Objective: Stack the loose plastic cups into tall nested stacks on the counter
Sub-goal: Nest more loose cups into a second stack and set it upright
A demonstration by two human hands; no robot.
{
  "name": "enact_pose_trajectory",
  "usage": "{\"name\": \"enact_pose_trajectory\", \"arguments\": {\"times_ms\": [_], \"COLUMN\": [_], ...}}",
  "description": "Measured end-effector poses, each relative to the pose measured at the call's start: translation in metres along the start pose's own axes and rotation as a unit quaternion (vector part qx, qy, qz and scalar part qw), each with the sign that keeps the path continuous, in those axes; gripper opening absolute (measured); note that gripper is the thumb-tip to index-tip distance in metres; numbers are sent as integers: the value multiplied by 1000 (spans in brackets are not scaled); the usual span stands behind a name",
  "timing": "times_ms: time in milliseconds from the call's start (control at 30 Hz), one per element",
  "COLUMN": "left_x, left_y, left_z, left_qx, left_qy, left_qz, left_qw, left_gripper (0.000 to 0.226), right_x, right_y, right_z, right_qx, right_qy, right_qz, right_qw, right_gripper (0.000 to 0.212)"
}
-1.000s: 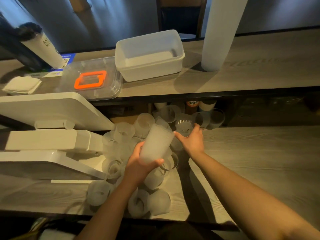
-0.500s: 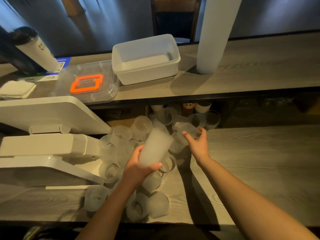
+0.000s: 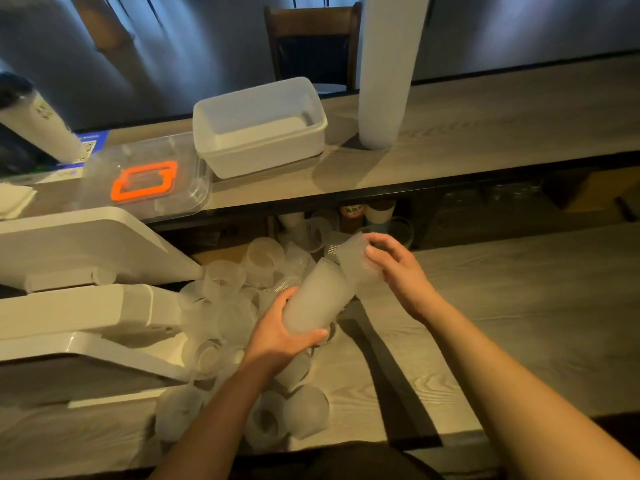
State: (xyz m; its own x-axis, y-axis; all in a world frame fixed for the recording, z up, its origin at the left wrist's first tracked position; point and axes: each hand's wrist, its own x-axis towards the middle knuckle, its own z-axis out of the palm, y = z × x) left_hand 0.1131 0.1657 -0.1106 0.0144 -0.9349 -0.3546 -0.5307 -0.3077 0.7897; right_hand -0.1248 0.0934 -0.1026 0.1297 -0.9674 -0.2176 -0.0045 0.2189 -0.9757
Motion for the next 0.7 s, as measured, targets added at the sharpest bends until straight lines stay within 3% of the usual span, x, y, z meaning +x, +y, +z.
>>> {"name": "enact_pose_trajectory", "arguments": {"times_ms": [267, 500, 700], "left_x": [-3, -6, -8], "left_y": [-1, -9, -22], "left_z": [3, -2, -13], "left_qx": [-10, -14, -42], "left_qy": [-7, -2, 35], "left_qz": [34, 2, -33], "left_qw": [999, 1000, 998], "left_gripper": [85, 104, 96], "right_x": [-10, -9, 12], "right_y": [-4, 8, 36], "right_z": [18, 37, 35], "right_qx": [-118, -90, -29], "right_qy": [-39, -106, 89], "right_qz": [-21, 31, 105], "right_qw": [992, 990, 990], "right_gripper": [38, 45, 50]}}
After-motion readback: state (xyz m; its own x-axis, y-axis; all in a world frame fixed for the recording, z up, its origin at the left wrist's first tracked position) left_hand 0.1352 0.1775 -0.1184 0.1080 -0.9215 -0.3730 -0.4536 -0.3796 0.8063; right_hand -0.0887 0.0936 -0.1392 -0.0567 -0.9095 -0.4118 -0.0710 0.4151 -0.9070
